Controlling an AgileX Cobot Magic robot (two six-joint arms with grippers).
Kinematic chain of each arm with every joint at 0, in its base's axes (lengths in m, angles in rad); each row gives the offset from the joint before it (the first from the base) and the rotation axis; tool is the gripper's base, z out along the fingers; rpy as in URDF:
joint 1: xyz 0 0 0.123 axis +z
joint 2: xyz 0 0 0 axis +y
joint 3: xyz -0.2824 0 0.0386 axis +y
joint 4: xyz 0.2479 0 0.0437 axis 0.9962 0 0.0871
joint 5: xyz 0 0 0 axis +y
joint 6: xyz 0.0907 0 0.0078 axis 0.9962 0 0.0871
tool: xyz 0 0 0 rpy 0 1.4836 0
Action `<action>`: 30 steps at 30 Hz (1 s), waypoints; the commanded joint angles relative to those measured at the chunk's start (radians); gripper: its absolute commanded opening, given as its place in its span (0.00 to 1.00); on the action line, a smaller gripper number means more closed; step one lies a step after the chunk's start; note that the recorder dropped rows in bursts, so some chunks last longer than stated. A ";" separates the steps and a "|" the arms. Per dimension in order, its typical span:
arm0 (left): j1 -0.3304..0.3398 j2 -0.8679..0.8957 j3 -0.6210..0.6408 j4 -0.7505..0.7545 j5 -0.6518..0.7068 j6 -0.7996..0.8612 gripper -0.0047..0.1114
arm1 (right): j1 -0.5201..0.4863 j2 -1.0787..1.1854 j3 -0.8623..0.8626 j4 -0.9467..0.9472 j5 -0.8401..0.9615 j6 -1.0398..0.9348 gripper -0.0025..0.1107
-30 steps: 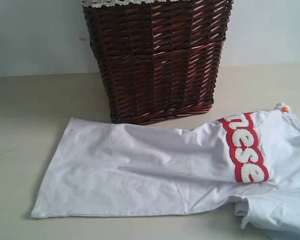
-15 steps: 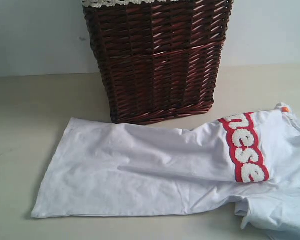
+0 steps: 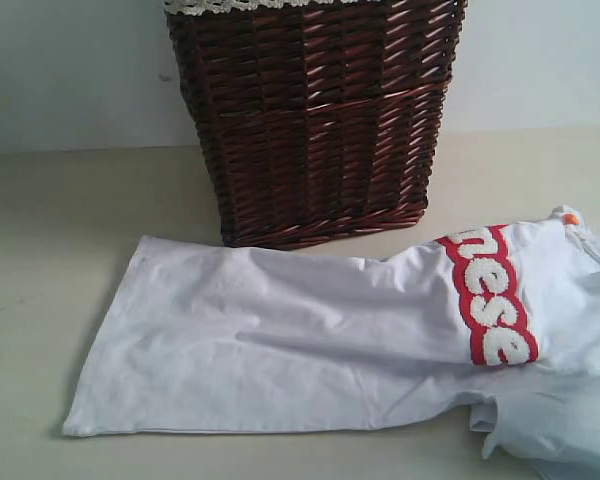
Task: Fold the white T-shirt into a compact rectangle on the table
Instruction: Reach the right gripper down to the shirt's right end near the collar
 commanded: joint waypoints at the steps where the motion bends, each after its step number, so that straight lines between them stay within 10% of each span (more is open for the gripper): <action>1: -0.002 -0.007 0.001 0.002 -0.004 0.001 0.13 | 0.001 0.120 -0.095 0.313 0.018 -0.246 0.02; 23: -0.002 -0.007 0.001 0.002 -0.004 0.001 0.13 | 0.001 0.579 -0.478 0.615 -0.029 -0.448 0.02; 30: -0.002 -0.007 0.001 0.002 -0.004 0.001 0.13 | 0.001 0.466 -0.489 0.572 0.206 -0.375 0.02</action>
